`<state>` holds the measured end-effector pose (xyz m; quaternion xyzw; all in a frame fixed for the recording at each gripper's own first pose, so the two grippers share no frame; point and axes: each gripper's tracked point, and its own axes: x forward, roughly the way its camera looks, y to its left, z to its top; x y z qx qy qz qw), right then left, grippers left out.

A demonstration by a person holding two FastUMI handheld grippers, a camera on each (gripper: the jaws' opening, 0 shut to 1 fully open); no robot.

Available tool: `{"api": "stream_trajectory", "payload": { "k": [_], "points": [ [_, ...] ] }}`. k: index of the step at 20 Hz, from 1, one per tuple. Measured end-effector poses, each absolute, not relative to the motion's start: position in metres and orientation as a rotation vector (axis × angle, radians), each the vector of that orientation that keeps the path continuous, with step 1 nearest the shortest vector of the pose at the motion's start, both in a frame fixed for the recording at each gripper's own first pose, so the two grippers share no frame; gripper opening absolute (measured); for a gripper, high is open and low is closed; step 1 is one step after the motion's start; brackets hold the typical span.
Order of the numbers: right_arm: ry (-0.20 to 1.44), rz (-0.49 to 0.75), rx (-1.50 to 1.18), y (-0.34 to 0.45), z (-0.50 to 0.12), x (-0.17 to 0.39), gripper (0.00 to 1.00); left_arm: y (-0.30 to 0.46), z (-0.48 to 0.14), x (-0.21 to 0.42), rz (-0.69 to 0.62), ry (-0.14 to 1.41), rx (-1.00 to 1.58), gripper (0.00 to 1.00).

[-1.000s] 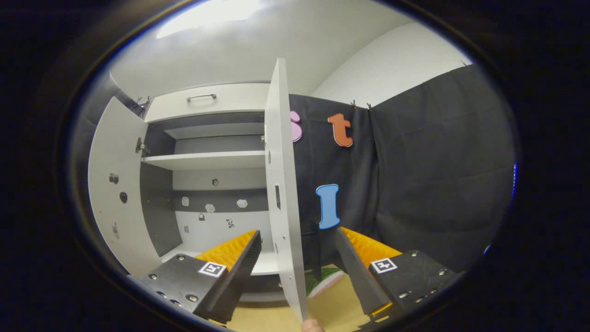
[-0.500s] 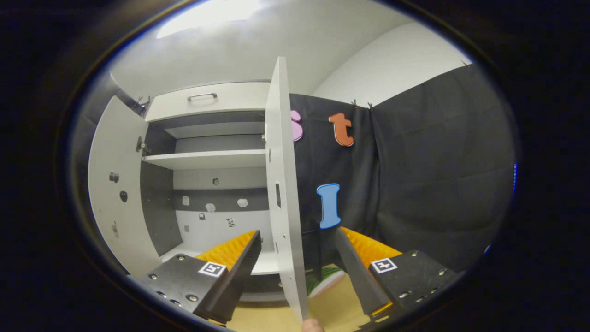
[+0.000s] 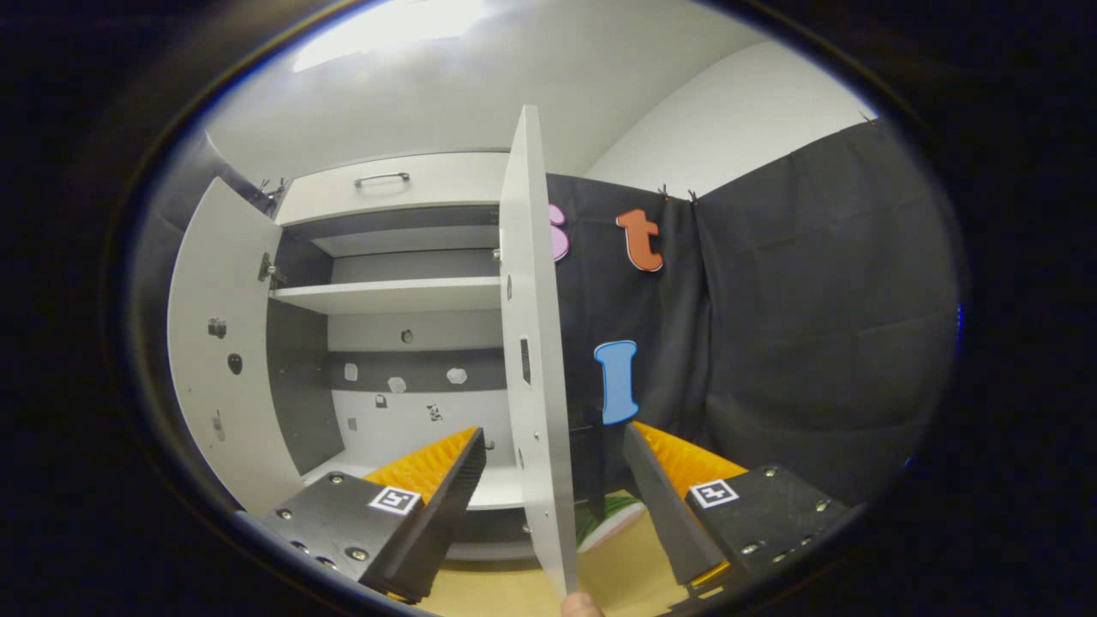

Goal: Grasp the bottle in the cabinet with the left hand and place it on the coaster, then close the right door with the right hand and the left door with the left hand.

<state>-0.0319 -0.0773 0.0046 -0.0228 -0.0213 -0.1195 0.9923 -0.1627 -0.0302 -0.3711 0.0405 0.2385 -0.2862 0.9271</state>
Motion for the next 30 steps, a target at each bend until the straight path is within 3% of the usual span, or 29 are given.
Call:
{"api": "stream_trajectory", "payload": {
  "k": [5, 14, 30],
  "points": [
    [-0.042, -0.244, -0.048, -0.077, 0.003, -0.034, 0.98, -0.033, -0.319, -0.151, -0.581, 0.396, 0.06, 0.91],
    [-0.041, -0.231, -0.039, -0.073, 0.004, -0.038, 0.98, -0.013, -0.201, -0.097, -0.446, 0.174, 0.027, 0.91],
    [-0.056, -0.222, -0.032, -0.072, 0.008, -0.038, 0.98, 0.024, -0.136, -0.078, -0.312, 0.078, -0.017, 0.92]
  ]
}}
